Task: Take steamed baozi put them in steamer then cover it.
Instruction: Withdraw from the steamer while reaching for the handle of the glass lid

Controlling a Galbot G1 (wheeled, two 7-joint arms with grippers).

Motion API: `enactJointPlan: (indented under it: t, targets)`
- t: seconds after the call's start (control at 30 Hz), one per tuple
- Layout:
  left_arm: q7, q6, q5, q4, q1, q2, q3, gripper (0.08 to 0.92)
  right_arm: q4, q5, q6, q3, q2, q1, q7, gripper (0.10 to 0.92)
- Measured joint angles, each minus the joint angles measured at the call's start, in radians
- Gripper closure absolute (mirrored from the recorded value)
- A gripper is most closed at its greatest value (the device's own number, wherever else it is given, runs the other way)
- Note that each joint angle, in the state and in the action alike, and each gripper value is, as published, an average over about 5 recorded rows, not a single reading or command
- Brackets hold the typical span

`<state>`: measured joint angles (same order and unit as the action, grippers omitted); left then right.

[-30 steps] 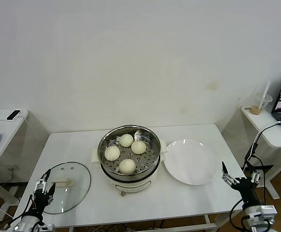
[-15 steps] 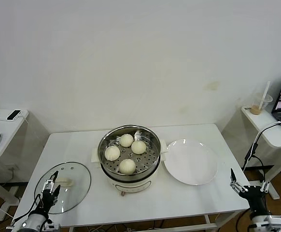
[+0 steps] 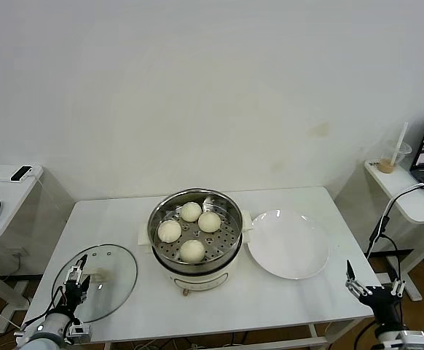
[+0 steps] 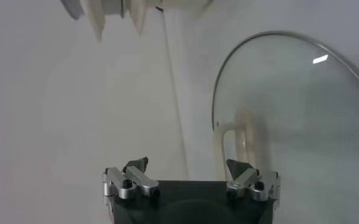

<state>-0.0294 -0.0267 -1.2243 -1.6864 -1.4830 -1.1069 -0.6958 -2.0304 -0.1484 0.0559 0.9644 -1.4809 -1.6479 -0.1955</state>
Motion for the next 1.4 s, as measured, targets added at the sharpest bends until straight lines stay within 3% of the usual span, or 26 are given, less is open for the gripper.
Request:
enactJointPlan:
  t: [0.7,1.4]
  targets:
    - [0.012,-0.003,0.039,0.126,0.141,-0.012,0.027,0.198,-0.005,0.016,0.002,-0.005,0.002,-0.029,0.001,0.203]
    - [0.059,-0.048,0.080,0.179,0.160,-0.034,0.014,0.788,-0.001,0.019,0.003,-0.024,0.015,-0.030,-0.002,0.203]
